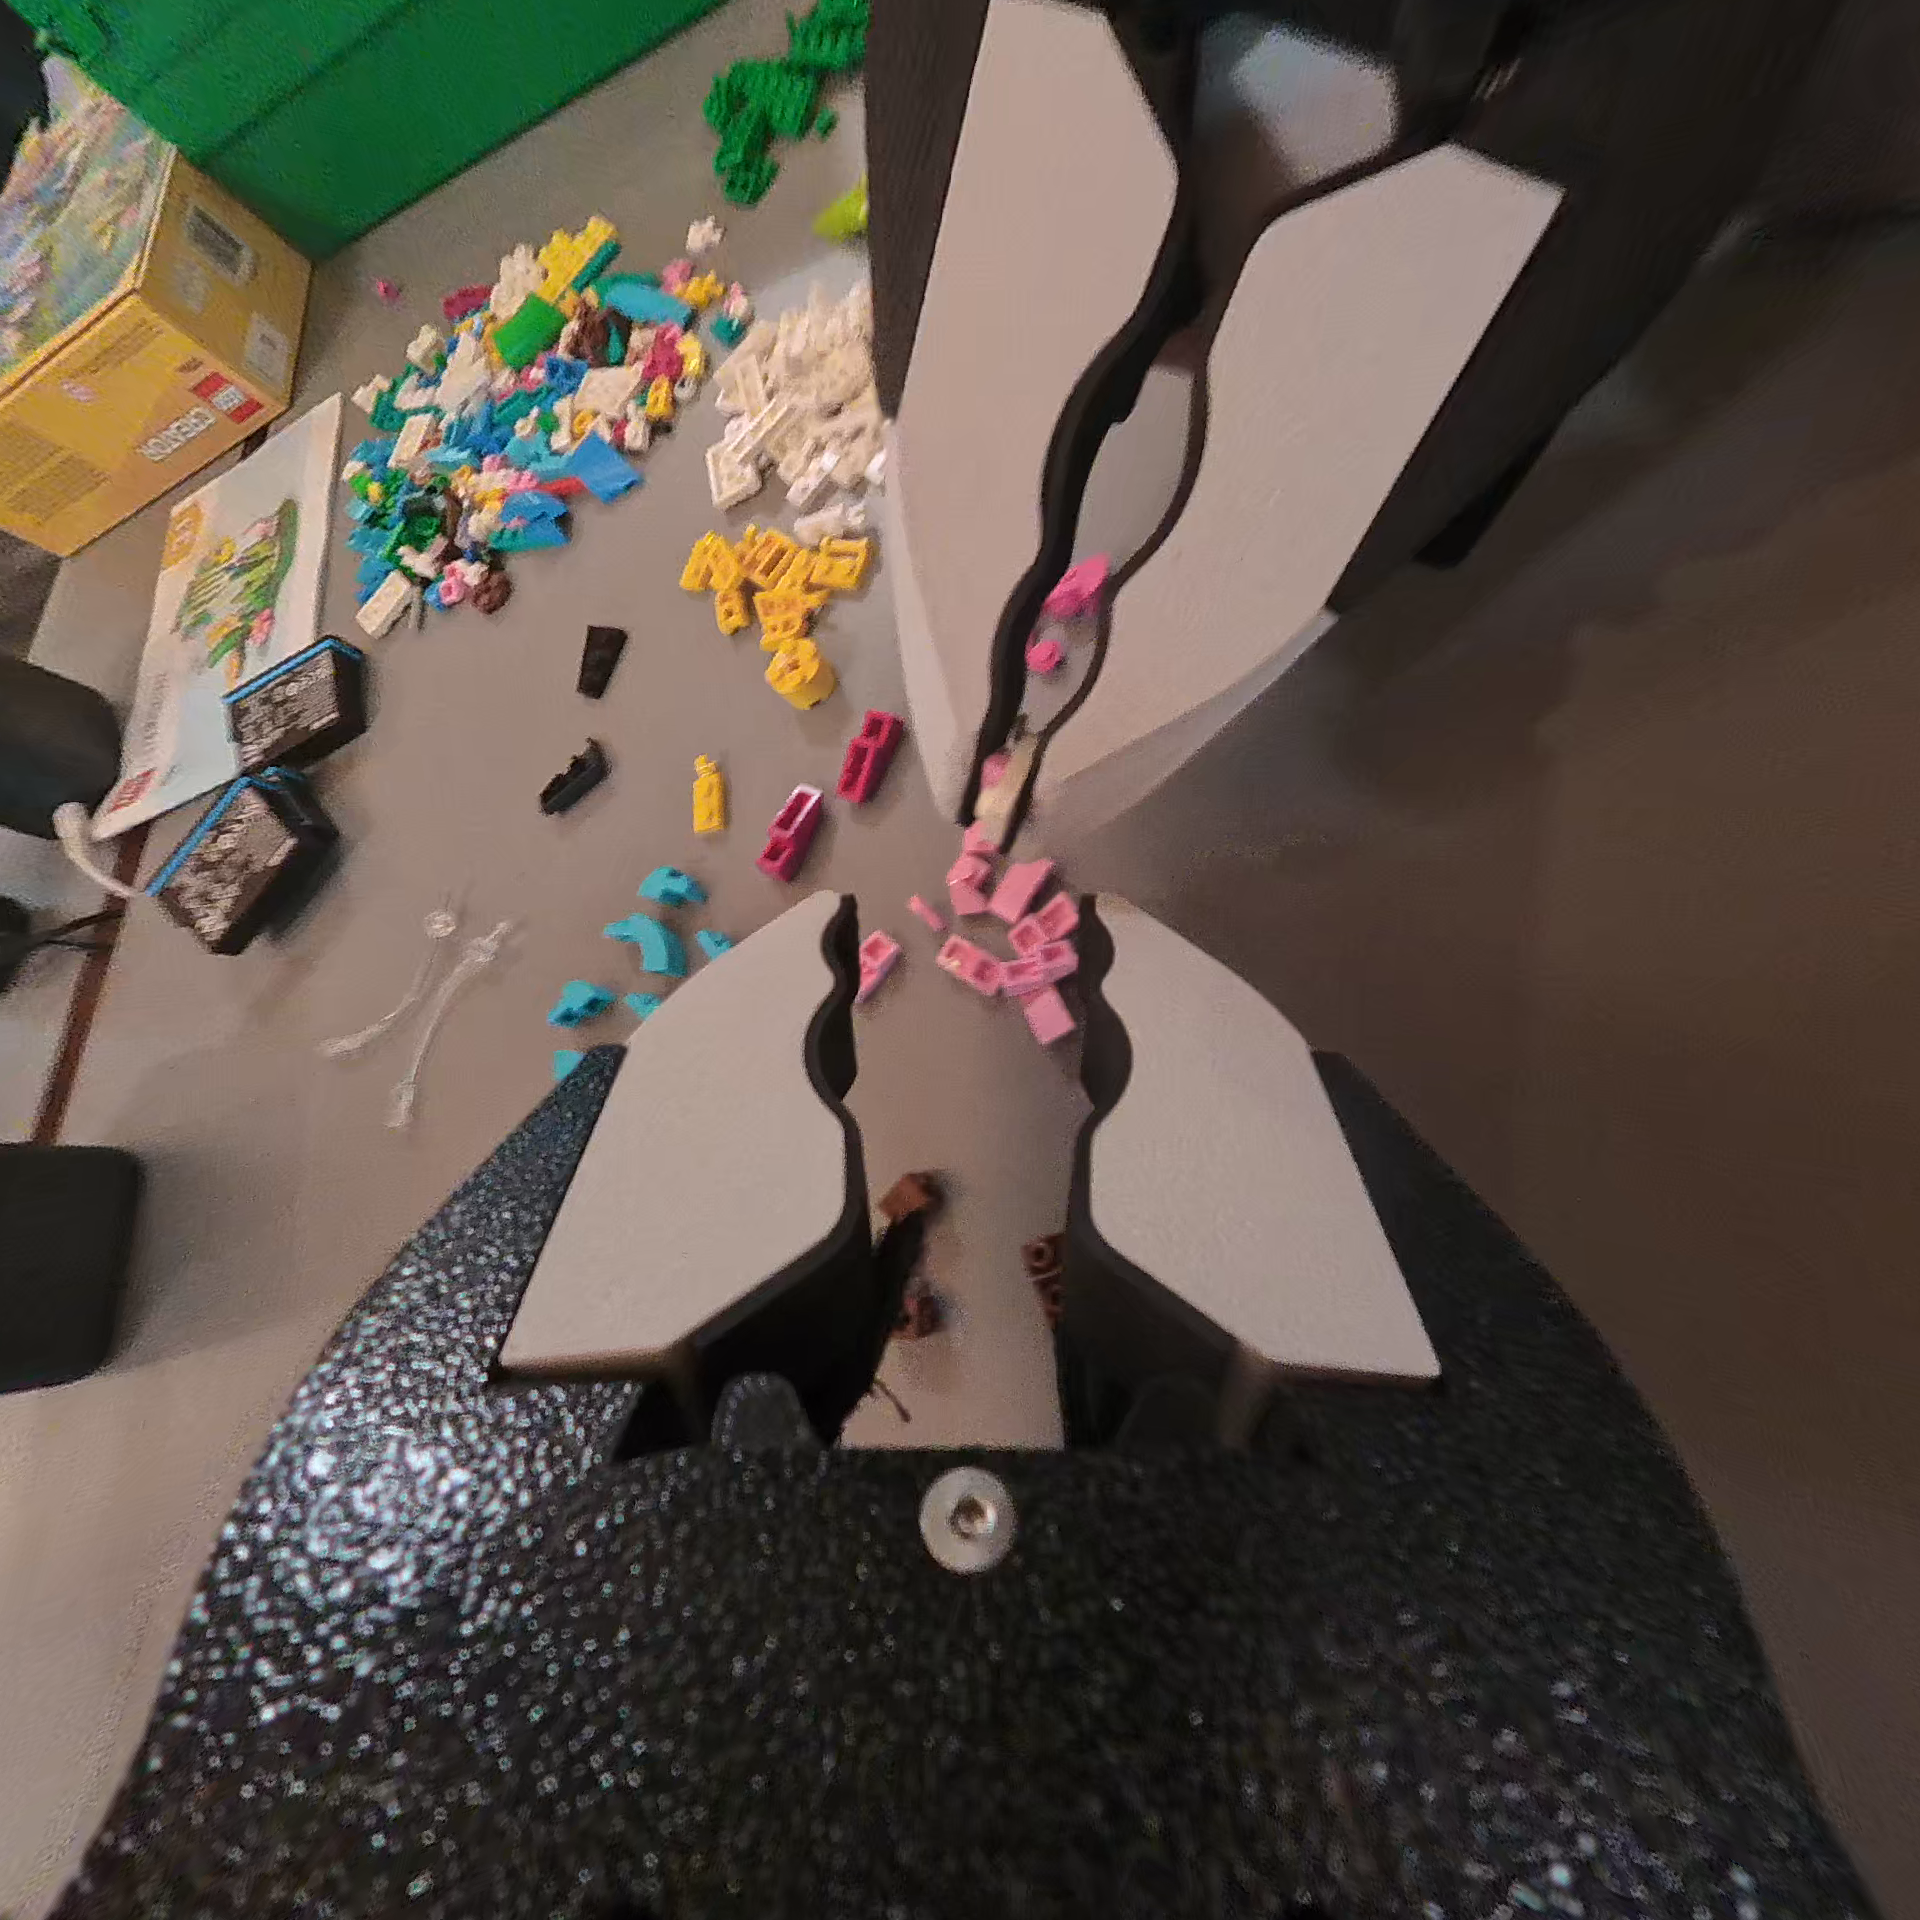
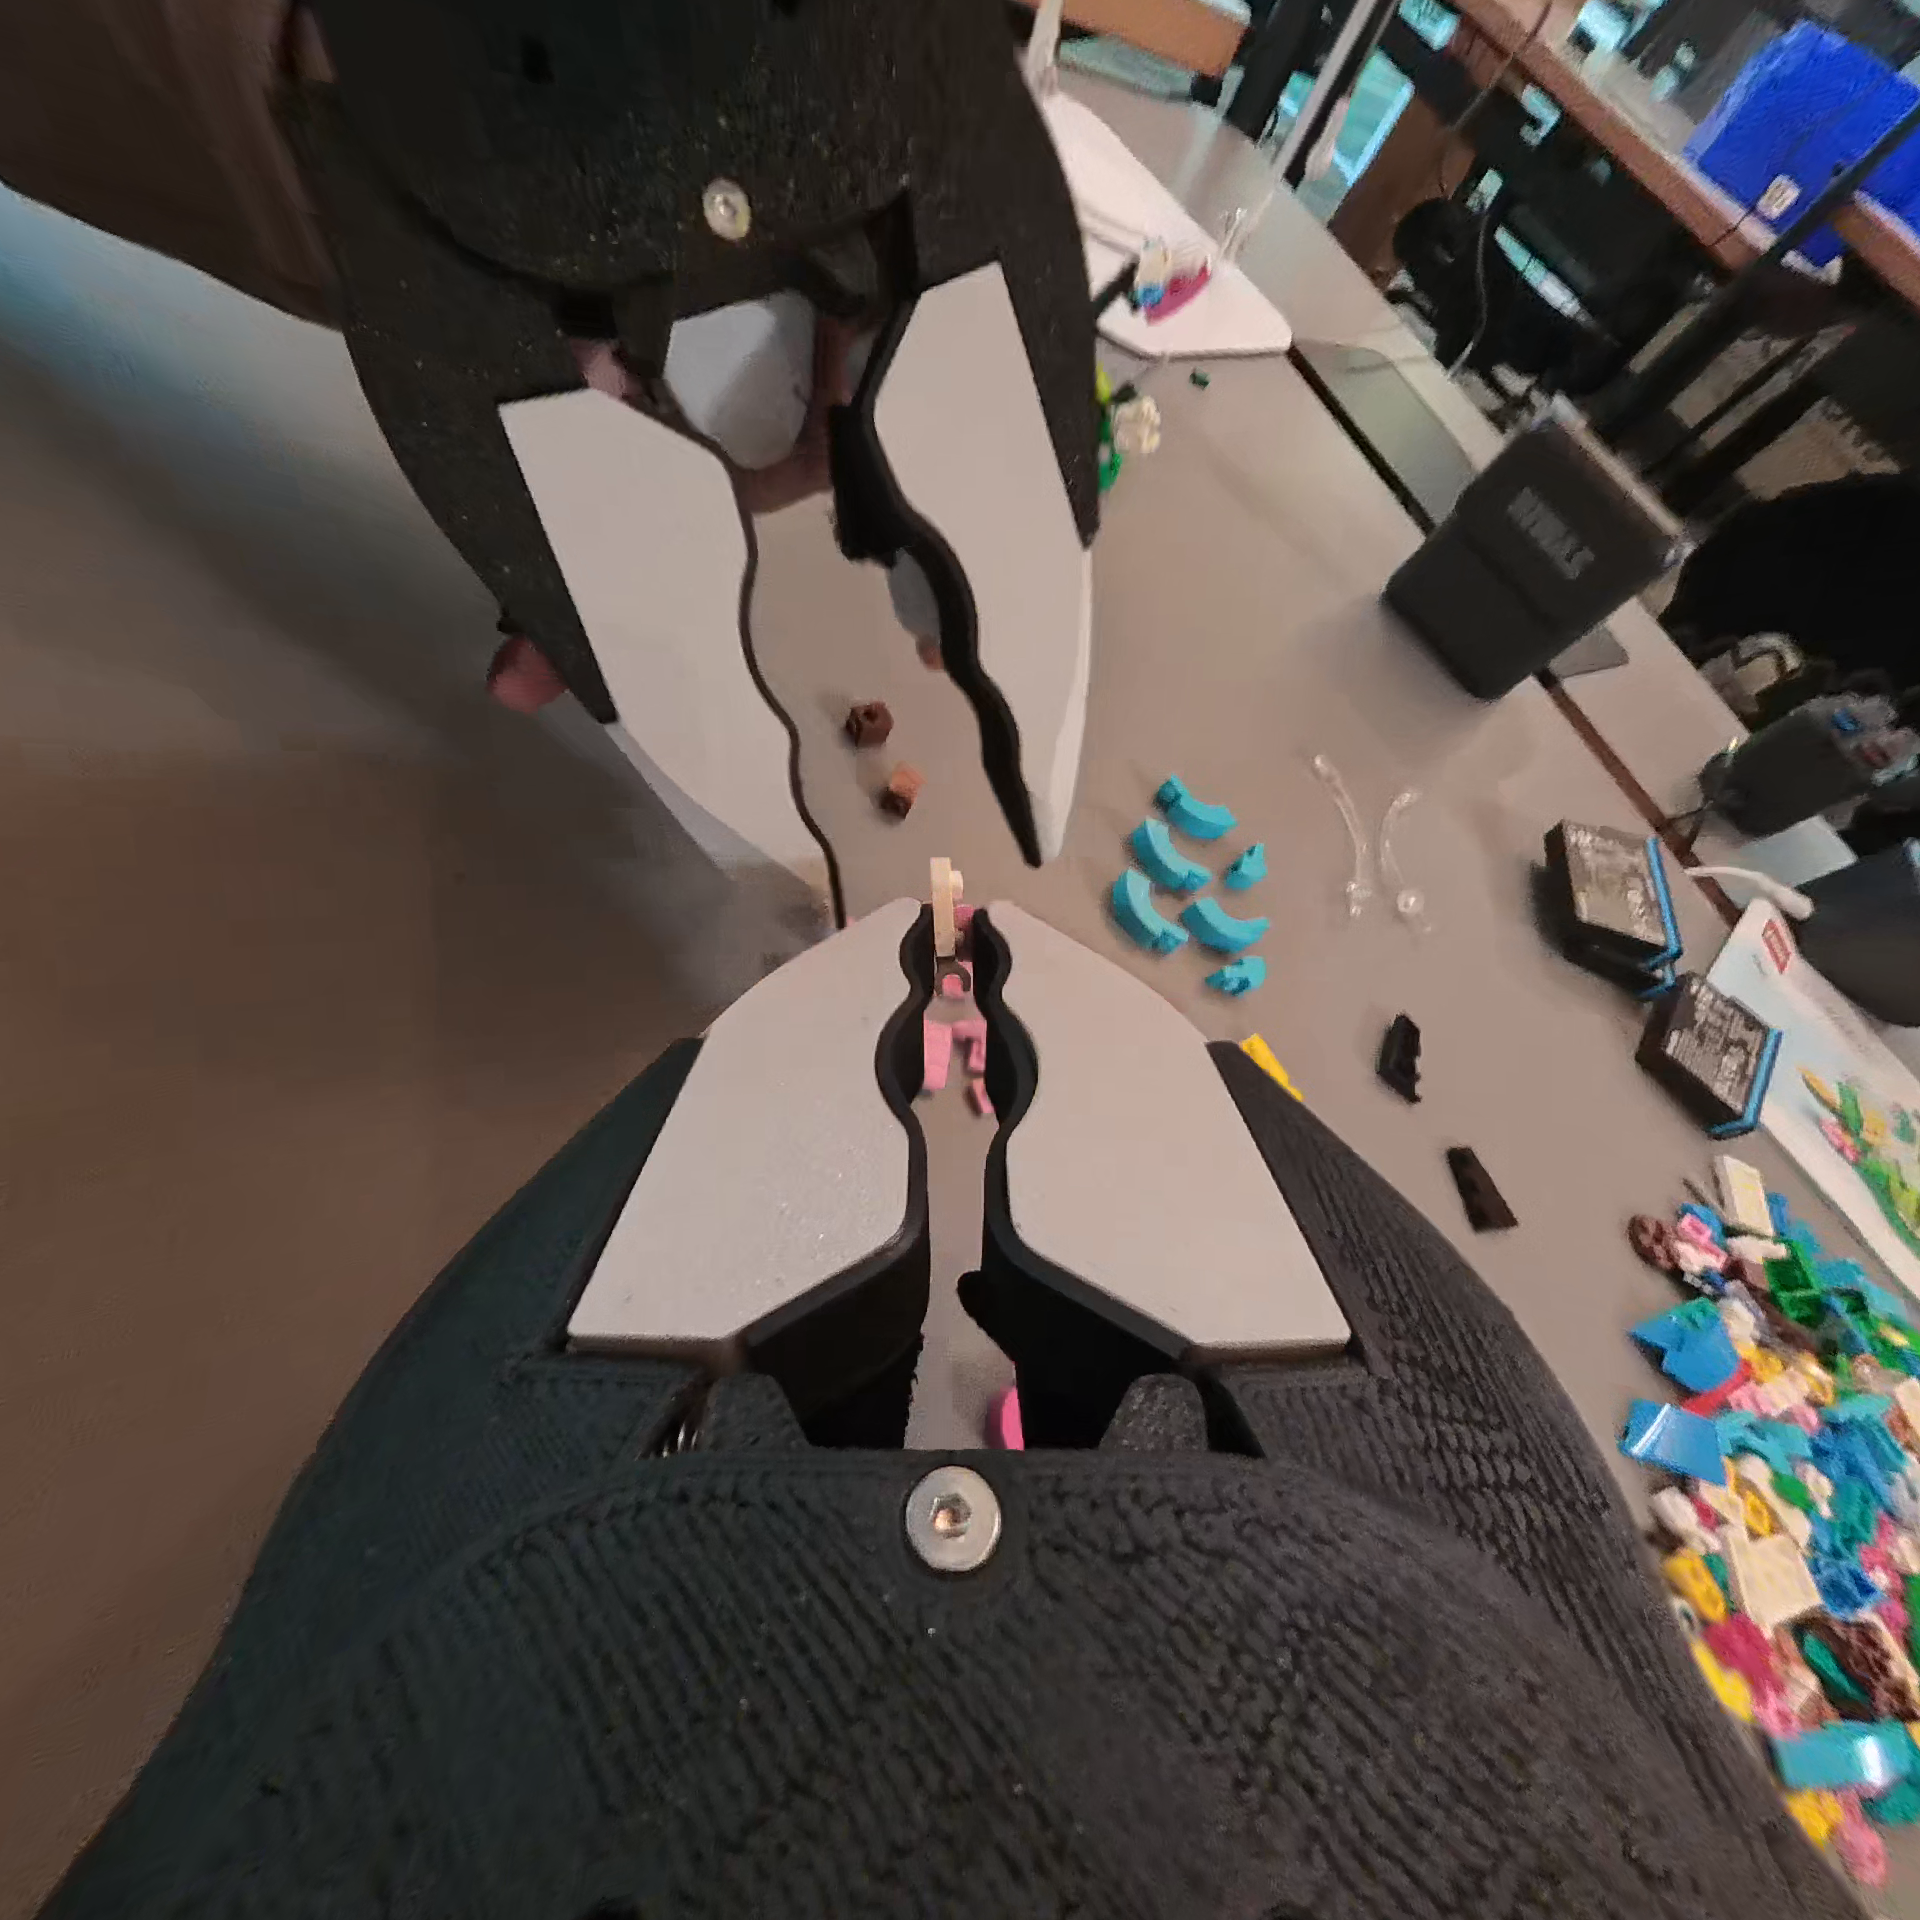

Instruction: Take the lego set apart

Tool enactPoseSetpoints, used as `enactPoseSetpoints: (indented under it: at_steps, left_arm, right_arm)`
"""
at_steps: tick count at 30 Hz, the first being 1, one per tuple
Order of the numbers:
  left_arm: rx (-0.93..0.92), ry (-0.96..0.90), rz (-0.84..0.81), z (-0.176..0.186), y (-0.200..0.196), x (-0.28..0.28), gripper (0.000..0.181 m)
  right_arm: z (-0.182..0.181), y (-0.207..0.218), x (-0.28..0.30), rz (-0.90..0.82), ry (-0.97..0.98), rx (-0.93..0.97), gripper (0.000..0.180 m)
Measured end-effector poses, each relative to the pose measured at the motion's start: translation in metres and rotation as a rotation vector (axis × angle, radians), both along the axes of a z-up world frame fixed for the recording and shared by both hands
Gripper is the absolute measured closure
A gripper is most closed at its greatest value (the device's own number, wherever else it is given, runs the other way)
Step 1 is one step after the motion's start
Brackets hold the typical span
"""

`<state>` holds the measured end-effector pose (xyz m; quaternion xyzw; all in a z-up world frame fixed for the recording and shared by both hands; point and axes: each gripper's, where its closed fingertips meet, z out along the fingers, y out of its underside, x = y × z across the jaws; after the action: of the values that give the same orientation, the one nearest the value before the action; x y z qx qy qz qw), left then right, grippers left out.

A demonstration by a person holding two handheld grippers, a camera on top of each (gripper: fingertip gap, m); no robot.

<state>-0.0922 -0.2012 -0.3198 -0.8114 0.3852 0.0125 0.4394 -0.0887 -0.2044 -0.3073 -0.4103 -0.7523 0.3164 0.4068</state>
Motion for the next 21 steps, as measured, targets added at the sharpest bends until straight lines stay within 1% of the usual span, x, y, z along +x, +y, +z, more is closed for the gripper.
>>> enactPoseSetpoints:
  at_steps: [1,3,4,7,9,11,17,19,21]
  left_arm:
    - [0.004,-0.067,-0.014,0.005,-0.005,0.004,0.143]
    - [0.018,-0.194,-0.040,0.016,-0.017,0.007,0.147]
    - [0.033,-0.230,-0.043,0.021,-0.023,0.005,0.148]
    - [0.092,-0.244,-0.018,0.029,-0.043,-0.010,0.151]
    - [0.130,-0.236,0.003,0.033,-0.060,-0.020,0.157]
    - [0.190,-0.186,0.021,0.035,-0.076,-0.029,0.166]
    - [0.310,0.097,0.070,0.033,-0.113,-0.054,0.177]
    - [0.314,0.113,0.067,0.033,-0.122,-0.059,0.177]
    - [0.337,0.085,0.086,0.038,-0.129,-0.064,0.177]
  right_arm:
    - [0.005,-0.003,-0.002,0.010,0.022,0.008,0.175]
    - [0.015,-0.012,-0.006,0.039,0.070,0.059,0.175]
    - [0.018,-0.017,-0.009,0.054,0.081,0.096,0.175]
    - [0.020,-0.038,-0.020,0.117,0.099,0.234,0.175]
    - [0.019,-0.054,-0.032,0.155,0.109,0.305,0.175]
    - [0.018,-0.070,-0.045,0.191,0.125,0.347,0.175]
    - [0.012,-0.109,-0.071,0.279,0.096,0.340,0.175]
    - [0.012,-0.119,-0.076,0.300,0.099,0.332,0.175]
    - [0.017,-0.126,-0.081,0.290,0.121,0.286,0.175]
